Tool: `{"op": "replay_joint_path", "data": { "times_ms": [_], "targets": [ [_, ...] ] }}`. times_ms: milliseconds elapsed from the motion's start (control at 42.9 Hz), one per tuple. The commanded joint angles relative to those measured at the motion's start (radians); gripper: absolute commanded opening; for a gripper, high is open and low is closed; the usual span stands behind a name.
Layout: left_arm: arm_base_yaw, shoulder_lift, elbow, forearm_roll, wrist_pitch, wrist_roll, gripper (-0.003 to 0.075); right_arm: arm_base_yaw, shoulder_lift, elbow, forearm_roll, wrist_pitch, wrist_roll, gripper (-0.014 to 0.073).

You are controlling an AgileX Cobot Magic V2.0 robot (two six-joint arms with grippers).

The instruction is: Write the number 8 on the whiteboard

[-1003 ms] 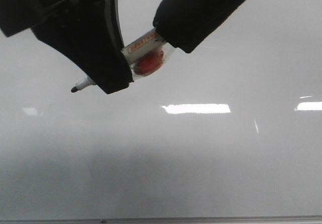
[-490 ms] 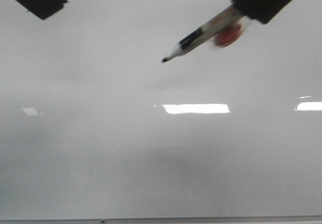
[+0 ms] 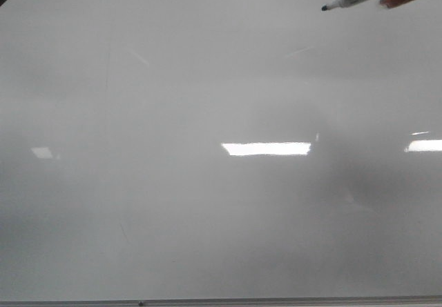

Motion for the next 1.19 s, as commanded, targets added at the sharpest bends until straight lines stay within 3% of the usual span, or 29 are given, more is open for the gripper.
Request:
{"op": "replay_joint_path", "data": {
  "times_ms": [0,653,887,1167],
  "targets": [
    [0.002,-0.020,-0.026,-0.034,-0.059,-0.012,0.0399,-0.006,0.005,-0.022,0.034,-0.127,0.000,-0.0067],
    [0.002,-0.020,-0.026,-0.034,-0.079,-0.012,0.0399,-0.001,0.232,-0.131,0.033,-0.254,-0.008,-0.0067],
    [0.002,-0.020,-0.026,-0.034,-0.082,-0.012,0.0399,0.040,0.351,-0.222,0.013,-0.174,-0.052,-0.0067],
    [0.002,-0.020,-0.026,-0.034,-0.086,-0.007,0.0399,-0.090,0.256,-0.067,-0.040,-0.124,0.003,-0.0059]
  ]
}}
